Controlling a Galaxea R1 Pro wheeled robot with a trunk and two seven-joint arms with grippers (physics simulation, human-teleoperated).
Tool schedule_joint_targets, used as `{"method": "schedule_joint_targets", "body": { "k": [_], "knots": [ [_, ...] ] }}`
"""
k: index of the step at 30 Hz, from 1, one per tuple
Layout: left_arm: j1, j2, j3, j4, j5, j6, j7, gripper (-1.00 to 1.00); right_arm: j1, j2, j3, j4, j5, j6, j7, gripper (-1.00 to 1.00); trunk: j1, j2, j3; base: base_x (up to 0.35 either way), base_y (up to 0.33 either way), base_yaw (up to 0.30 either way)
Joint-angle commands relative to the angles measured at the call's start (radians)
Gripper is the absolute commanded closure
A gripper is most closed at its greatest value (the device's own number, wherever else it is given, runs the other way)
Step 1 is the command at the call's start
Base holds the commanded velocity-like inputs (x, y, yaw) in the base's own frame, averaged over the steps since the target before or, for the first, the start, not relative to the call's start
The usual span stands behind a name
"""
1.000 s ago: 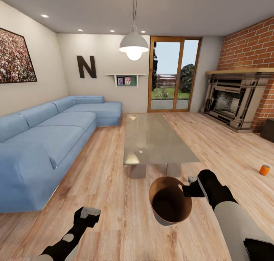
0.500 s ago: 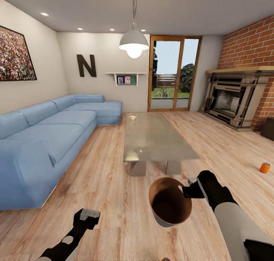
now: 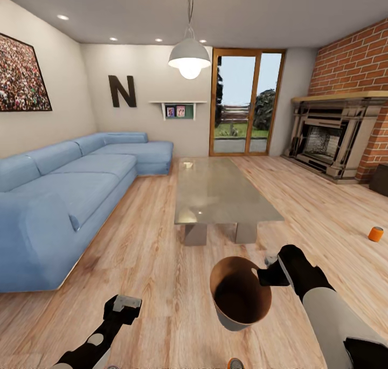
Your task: Put the three can of soda from the living room inside the tash can in the kitchen.
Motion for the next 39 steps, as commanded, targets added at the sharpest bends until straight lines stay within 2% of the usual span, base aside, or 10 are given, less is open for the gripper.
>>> {"method": "schedule_joint_targets", "body": {
  "k": [1, 4, 12, 28, 39],
  "knots": [
    [0.000, 0.000, 0.000, 0.000, 0.000, 0.000, 0.000, -1.00, -0.001, 0.002, -0.002, 0.016, -0.031, 0.004, 0.007, 1.00, 0.004, -0.007, -0.003, 0.000, 0.000, 0.000],
    [0.000, 0.000, 0.000, 0.000, 0.001, 0.000, 0.000, -1.00, -0.001, 0.010, 0.003, 0.027, -0.032, 0.004, 0.008, 1.00, 0.015, -0.028, -0.012, 0.000, 0.000, 0.000],
    [0.002, 0.000, 0.001, 0.000, 0.001, 0.000, -0.002, -1.00, -0.001, 0.020, 0.042, 0.040, -0.031, 0.004, 0.008, 1.00, 0.015, -0.028, -0.012, 0.000, 0.036, 0.000],
    [0.003, 0.001, 0.001, 0.000, -0.001, 0.004, -0.009, -1.00, 0.000, 0.019, 0.046, 0.041, -0.026, 0.004, 0.004, 1.00, 0.015, -0.028, -0.012, 0.000, 0.283, -0.007],
    [0.003, 0.002, 0.001, 0.000, -0.003, 0.006, -0.012, -1.00, 0.000, 0.019, 0.044, 0.040, -0.024, 0.004, 0.003, 1.00, 0.015, -0.028, -0.012, 0.000, 0.161, -0.206]
  ]
}}
